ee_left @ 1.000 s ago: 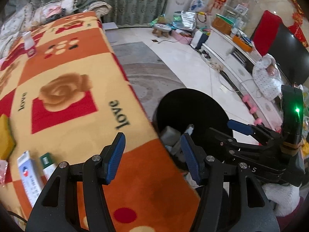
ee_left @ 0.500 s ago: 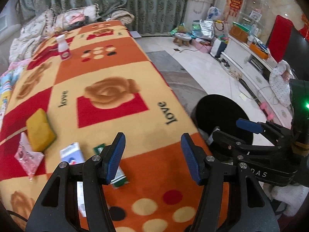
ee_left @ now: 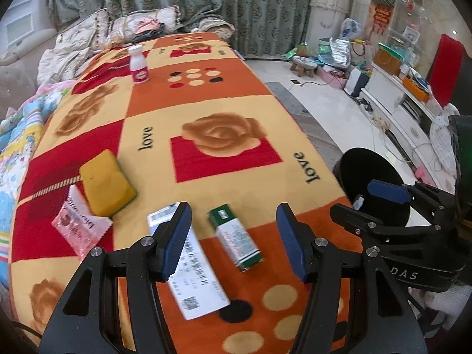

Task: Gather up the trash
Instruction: 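Grasp the pink candy wrapper with the left tool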

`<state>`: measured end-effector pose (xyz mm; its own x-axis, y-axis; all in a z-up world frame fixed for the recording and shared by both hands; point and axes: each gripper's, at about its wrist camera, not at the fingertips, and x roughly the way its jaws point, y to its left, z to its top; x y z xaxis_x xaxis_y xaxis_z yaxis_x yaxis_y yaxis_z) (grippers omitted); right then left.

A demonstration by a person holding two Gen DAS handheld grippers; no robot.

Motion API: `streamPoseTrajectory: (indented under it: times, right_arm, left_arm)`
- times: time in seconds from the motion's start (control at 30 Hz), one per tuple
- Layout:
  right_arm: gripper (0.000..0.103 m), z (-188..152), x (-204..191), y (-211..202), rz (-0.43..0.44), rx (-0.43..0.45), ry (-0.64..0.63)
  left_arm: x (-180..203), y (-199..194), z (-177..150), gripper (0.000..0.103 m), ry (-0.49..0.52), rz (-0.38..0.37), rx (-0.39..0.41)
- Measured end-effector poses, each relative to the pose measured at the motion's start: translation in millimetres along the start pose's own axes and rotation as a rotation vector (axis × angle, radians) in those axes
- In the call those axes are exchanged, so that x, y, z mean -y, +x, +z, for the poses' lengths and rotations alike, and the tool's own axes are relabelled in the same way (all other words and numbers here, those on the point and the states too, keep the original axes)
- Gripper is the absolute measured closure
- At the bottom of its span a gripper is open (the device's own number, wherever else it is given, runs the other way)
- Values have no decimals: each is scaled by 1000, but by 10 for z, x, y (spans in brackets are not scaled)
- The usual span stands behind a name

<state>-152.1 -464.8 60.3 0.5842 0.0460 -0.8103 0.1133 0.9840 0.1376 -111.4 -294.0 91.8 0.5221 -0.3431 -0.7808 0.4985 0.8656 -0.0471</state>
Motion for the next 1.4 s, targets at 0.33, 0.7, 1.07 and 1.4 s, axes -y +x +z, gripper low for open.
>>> streamPoseTrajectory:
  times: [0.33,0.7,1.07,1.4]
  right_arm:
    - [29,55,-307,66,30,-5,-30]
    - [28,85,-675,140,86,-24,-88]
    - [28,36,-1209,251,166,-63,-192]
    - [28,139,-1510,472,189,-93,-237]
  left_arm:
    - [-278,-88,-56,44,-35,33,8]
    - [-893,-192,-244,44,-105,96,-23]
    - [-1685,-158,-586,45,-226,183,-89]
    - [-2084,106,-556,44,-428,75,-89]
